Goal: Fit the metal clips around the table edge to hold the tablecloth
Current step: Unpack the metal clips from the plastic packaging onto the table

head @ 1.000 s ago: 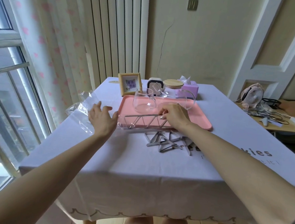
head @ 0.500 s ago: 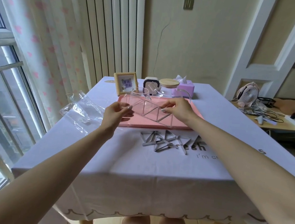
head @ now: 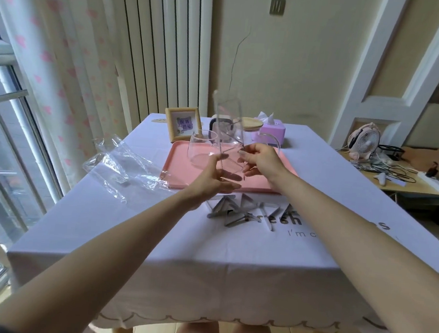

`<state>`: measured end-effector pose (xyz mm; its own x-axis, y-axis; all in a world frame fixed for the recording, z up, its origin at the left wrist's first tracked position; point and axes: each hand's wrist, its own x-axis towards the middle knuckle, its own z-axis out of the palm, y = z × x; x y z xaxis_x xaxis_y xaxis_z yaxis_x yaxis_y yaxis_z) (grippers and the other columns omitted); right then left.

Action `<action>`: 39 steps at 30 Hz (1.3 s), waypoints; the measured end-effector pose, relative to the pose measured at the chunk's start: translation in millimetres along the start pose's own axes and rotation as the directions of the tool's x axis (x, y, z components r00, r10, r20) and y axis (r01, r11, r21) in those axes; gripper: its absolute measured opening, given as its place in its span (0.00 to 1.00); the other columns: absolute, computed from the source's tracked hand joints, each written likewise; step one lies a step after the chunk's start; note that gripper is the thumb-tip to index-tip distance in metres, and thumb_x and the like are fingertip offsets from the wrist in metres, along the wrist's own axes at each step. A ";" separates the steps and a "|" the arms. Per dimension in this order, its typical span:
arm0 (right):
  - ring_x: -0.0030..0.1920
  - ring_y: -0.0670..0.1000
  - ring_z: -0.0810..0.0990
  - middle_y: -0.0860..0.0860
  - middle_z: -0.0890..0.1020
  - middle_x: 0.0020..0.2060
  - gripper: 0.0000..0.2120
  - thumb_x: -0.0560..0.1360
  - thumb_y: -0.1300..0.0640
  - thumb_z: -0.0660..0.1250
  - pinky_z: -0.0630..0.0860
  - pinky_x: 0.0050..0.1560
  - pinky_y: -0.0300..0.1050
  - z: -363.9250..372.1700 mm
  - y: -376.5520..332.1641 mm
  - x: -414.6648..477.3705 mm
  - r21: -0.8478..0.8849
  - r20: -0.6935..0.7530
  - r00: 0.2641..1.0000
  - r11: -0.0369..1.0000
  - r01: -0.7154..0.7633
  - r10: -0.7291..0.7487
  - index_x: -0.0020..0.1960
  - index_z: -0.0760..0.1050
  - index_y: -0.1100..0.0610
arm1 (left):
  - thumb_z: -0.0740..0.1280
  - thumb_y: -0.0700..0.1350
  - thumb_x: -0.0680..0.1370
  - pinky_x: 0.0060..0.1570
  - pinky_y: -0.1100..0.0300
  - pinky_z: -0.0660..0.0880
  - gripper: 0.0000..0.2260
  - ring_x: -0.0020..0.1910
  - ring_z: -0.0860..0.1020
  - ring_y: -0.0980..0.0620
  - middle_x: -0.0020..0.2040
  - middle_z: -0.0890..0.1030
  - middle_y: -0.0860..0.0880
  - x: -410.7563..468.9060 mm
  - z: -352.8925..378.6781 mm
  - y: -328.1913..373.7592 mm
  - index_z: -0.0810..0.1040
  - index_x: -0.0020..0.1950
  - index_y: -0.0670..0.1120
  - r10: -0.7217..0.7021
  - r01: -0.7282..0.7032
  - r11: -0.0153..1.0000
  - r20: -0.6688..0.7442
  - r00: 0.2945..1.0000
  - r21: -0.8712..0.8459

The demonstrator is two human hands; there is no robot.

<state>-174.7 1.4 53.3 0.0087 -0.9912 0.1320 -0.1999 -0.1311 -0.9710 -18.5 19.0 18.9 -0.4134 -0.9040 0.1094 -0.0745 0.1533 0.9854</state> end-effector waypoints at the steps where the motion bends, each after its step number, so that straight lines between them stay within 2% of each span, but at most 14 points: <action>1: 0.22 0.44 0.75 0.55 0.79 0.36 0.02 0.77 0.64 0.64 0.75 0.25 0.36 -0.3 -1.1 0.0 0.053 -0.007 1.000 0.999 -0.010 0.010 0.49 0.72 0.61 | 0.66 0.28 0.73 0.45 0.57 0.80 0.31 0.42 0.81 0.47 0.49 0.79 0.40 1.5 2.1 -0.9 0.56 0.68 0.46 0.013 -0.013 1.000 -0.020 1.000 -0.007; 4: 0.24 0.46 0.76 0.54 0.81 0.37 0.05 0.75 0.65 0.66 0.72 0.24 0.36 -4.1 -4.3 -1.1 0.114 -0.023 0.999 0.993 -0.031 0.033 0.45 0.71 0.57 | 0.64 0.28 0.74 0.40 0.56 0.81 0.27 0.36 0.80 0.46 0.42 0.78 0.38 5.0 3.1 -2.0 0.58 0.69 0.43 0.066 -0.069 0.997 -0.102 0.993 -0.023; 6: 0.26 0.46 0.74 0.52 0.82 0.38 0.07 0.74 0.64 0.67 0.67 0.24 0.35 -7.7 -6.8 -1.5 0.091 -0.036 0.999 0.996 -0.010 0.013 0.49 0.71 0.55 | 0.62 0.27 0.75 0.38 0.56 0.81 0.24 0.34 0.80 0.47 0.40 0.77 0.38 5.9 0.7 -1.1 0.60 0.68 0.42 0.078 -0.080 0.997 -0.117 0.990 -0.008; 10: 0.25 0.46 0.69 0.53 0.84 0.42 0.12 0.75 0.49 0.67 0.63 0.25 0.36 -14.0 -17.2 2.4 0.176 -0.125 0.992 0.983 0.044 -0.021 0.56 0.71 0.52 | 0.62 0.26 0.75 0.39 0.55 0.81 0.23 0.35 0.80 0.46 0.42 0.78 0.36 5.3 -6.4 -2.1 0.64 0.66 0.42 0.085 -0.081 0.994 -0.068 0.994 0.070; 13: 0.25 0.48 0.68 0.54 0.83 0.44 0.13 0.76 0.43 0.64 0.62 0.23 0.36 -15.4 -28.1 5.5 0.244 -0.246 0.969 0.967 0.075 -0.013 0.49 0.75 0.52 | 0.62 0.26 0.75 0.40 0.54 0.81 0.18 0.36 0.82 0.46 0.44 0.81 0.39 4.2 -11.0 -8.7 0.68 0.62 0.40 0.066 -0.062 0.991 -0.026 0.997 0.122; 17: 0.21 0.45 0.65 0.52 0.83 0.36 0.09 0.76 0.49 0.66 0.59 0.20 0.34 -16.4 -45.6 9.3 0.249 -0.321 0.945 0.958 0.143 -0.058 0.42 0.77 0.54 | 0.63 0.26 0.74 0.41 0.56 0.81 0.12 0.38 0.82 0.47 0.45 0.82 0.41 4.2 -17.2 -18.8 0.72 0.54 0.37 0.054 -0.042 0.986 -0.069 0.996 0.161; 20: 0.20 0.43 0.63 0.51 0.82 0.35 0.08 0.75 0.56 0.67 0.59 0.20 0.33 -15.3 -60.2 11.7 0.214 -0.300 0.948 0.961 0.174 -0.105 0.38 0.75 0.56 | 0.64 0.26 0.72 0.41 0.59 0.80 0.12 0.38 0.82 0.52 0.42 0.82 0.43 5.4 -20.1 -22.8 0.74 0.51 0.38 0.063 -0.048 0.988 -0.098 0.993 0.147; 22: 0.19 0.43 0.64 0.51 0.81 0.34 0.08 0.75 0.58 0.67 0.60 0.20 0.33 -11.4 -68.6 13.7 0.183 -0.278 0.951 0.964 0.191 -0.136 0.37 0.75 0.57 | 0.65 0.26 0.72 0.41 0.62 0.79 0.12 0.39 0.82 0.56 0.42 0.82 0.44 6.8 -21.1 -23.5 0.74 0.52 0.38 0.069 -0.053 0.985 -0.100 0.993 0.162; 25: 0.20 0.43 0.65 0.50 0.81 0.33 0.08 0.75 0.57 0.68 0.60 0.20 0.32 -3.3 -78.0 16.8 0.154 -0.256 0.950 0.963 0.222 -0.178 0.37 0.76 0.57 | 0.68 0.28 0.72 0.41 0.66 0.78 0.13 0.41 0.82 0.56 0.44 0.82 0.43 8.2 -20.9 -23.2 0.73 0.53 0.37 0.068 -0.053 0.989 -0.107 0.992 0.141; 29: 0.20 0.42 0.64 0.50 0.80 0.32 0.08 0.74 0.57 0.69 0.58 0.21 0.33 4.1 -86.0 20.4 0.153 -0.240 0.948 0.956 0.250 -0.210 0.37 0.78 0.57 | 0.70 0.30 0.71 0.46 0.63 0.78 0.11 0.44 0.82 0.53 0.44 0.82 0.44 7.7 -20.9 -24.6 0.73 0.48 0.40 0.083 -0.065 0.989 -0.128 0.988 0.135; 34: 0.22 0.42 0.63 0.50 0.79 0.31 0.08 0.74 0.56 0.69 0.60 0.21 0.32 5.3 -99.2 21.2 0.131 -0.235 0.936 0.946 0.297 -0.261 0.36 0.79 0.55 | 0.71 0.32 0.71 0.45 0.64 0.78 0.12 0.43 0.81 0.52 0.44 0.82 0.43 8.1 -21.6 -26.7 0.71 0.44 0.44 0.081 -0.060 0.988 -0.151 0.985 0.139; 39: 0.21 0.42 0.65 0.52 0.80 0.32 0.07 0.74 0.53 0.69 0.61 0.21 0.32 4.4 -98.9 18.9 0.087 -0.183 0.946 0.954 0.286 -0.267 0.40 0.77 0.55 | 0.70 0.31 0.71 0.49 0.57 0.79 0.11 0.44 0.82 0.50 0.42 0.82 0.43 10.1 -20.2 -27.6 0.71 0.44 0.43 0.099 -0.074 0.983 -0.148 0.984 0.167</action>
<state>-150.4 -4.5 151.0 -0.1173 -0.8997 0.4203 -0.1035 -0.4099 -0.9062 -2.3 -2.5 -4.5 -0.2796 -0.9335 0.2246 -0.1947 0.2842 0.9388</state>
